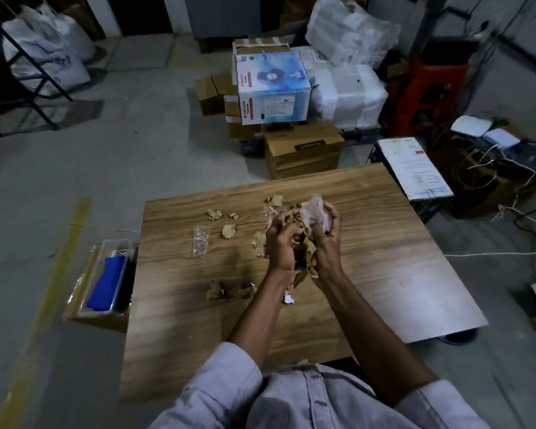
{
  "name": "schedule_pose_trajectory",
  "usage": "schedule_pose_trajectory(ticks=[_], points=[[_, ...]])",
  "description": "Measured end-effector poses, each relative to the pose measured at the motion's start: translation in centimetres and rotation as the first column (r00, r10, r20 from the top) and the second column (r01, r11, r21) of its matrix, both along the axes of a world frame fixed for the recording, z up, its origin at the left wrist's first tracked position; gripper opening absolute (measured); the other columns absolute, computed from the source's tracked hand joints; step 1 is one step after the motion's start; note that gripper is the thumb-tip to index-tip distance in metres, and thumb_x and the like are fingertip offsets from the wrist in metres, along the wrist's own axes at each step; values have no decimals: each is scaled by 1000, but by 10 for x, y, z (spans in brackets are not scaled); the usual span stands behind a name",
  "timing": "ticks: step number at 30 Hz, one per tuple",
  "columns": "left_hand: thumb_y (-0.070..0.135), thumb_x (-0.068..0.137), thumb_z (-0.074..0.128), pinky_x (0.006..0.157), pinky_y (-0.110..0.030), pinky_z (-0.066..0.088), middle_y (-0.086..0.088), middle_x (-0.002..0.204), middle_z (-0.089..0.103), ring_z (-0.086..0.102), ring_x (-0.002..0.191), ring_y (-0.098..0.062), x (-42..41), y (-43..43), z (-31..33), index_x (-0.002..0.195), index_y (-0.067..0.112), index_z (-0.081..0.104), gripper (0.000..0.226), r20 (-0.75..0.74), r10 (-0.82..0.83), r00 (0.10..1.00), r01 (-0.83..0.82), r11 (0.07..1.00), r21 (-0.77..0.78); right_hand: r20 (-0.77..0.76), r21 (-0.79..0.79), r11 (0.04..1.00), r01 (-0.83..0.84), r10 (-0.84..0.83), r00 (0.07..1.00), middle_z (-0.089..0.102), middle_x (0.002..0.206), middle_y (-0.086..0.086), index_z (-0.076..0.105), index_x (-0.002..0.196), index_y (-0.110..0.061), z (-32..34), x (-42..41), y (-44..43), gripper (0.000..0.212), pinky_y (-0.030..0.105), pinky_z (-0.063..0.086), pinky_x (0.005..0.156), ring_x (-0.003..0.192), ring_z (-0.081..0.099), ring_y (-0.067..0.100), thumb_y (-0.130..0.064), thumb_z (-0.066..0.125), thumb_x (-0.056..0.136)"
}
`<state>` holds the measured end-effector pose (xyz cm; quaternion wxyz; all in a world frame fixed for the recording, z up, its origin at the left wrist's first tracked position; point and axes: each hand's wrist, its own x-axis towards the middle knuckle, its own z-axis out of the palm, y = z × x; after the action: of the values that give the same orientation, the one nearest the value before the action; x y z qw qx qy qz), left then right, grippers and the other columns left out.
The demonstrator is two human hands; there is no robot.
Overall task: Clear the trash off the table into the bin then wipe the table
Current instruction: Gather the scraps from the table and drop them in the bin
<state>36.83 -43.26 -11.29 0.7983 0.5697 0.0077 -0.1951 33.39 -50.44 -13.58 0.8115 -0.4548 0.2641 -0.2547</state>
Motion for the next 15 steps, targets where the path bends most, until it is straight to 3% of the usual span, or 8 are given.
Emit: schedule_pose_trajectory(ticks=[3,5,7,10,13,14,15], points=[[8,86,71,86,-34,58,-12,113,74,71,102,-24,-1,-6,4,112,6,71,26,29,18,999,-18,1000,-1,-10,-153,988,-3,2,1000,59,137,18,52,138,-38,3,1,1,57,68,48,100,122,60,44,-7,69,93],[7,82,80,88,-36,60,-7,107,77,74,98,-21,0,-11,6,109,11,72,28,-18,94,995,-93,994,64,-38,-286,958,-1,-11,999,59,140,5,55,138,-34,9,2,4,57,60,53,99,125,61,31,-3,67,92],[4,81,78,87,-38,60,-6,100,77,74,90,-19,2,-11,4,101,14,74,22,-39,169,985,-162,978,134,-63,-349,936,-43,23,998,65,129,-11,60,133,-22,11,4,7,51,47,54,101,120,63,14,5,63,90],[10,78,77,78,-39,61,-8,91,78,73,80,-20,6,-5,5,93,10,76,15,-129,194,972,-177,975,133,-63,-279,951,-133,120,991,72,116,-9,61,125,-16,15,2,7,47,32,54,91,109,68,11,2,70,83],[30,55,81,86,-63,57,-19,99,76,73,92,-41,31,-1,-20,96,5,76,48,-300,211,930,-202,977,61,29,-116,972,-204,209,977,63,134,10,61,126,-17,15,1,4,58,33,52,95,122,62,22,-13,74,70],[32,52,83,90,-59,57,-23,107,74,72,96,-43,30,3,-16,101,3,75,57,-333,180,925,-176,983,44,63,-64,974,-217,221,973,61,138,11,60,129,-15,16,1,5,58,37,51,99,128,59,25,-12,72,73],[29,57,85,89,-47,59,-23,115,72,71,100,-40,22,11,-3,110,2,72,61,-327,134,936,-130,991,36,80,-15,975,-221,222,972,59,141,12,58,132,-13,18,1,4,56,40,50,102,131,56,27,-10,68,76]])
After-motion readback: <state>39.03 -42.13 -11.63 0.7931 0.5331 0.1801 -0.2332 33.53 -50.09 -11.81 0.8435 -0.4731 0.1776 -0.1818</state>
